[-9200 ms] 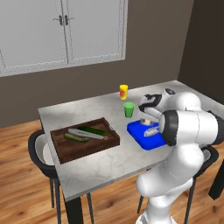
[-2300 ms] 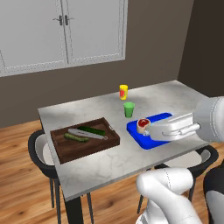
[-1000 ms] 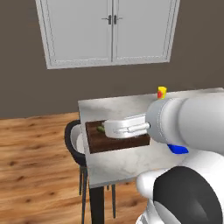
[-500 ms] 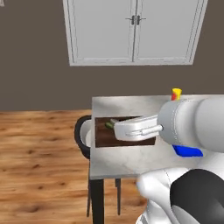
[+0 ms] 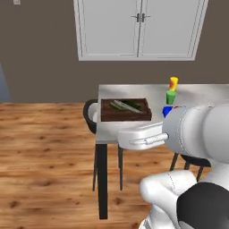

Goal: Gather the cucumber and squash from the fridge and place them on a tray on the dining counter. Then gather the steak and chicken drumstick from the fridge and place them on the other tray.

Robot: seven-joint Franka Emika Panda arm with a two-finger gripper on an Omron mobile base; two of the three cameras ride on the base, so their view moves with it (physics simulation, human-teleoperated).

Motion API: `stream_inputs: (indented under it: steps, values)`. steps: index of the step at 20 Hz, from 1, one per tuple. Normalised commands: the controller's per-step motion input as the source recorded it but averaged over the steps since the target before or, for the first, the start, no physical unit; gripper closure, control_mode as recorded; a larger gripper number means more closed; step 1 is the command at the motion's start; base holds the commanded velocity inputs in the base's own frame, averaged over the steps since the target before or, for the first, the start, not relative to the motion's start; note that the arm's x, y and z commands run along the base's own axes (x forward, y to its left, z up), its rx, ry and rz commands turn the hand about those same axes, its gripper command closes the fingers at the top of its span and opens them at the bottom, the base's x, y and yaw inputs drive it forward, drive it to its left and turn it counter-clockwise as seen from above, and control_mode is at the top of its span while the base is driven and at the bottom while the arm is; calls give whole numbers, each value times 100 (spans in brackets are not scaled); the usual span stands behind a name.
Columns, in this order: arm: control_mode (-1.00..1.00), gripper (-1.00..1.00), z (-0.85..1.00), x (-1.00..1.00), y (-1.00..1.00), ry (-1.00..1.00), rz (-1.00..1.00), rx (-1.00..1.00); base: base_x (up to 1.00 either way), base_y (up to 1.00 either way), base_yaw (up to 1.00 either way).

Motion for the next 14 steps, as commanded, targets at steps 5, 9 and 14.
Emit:
stream_inputs:
  steps: [5,9,14]
  values:
    - [100,-100,0,0,0,0,0,0,-55,74,14]
    - [100,-100,0,0,0,0,0,0,21,87,67]
    - [100,-100,0,0,0,0,0,0,17,23,93]
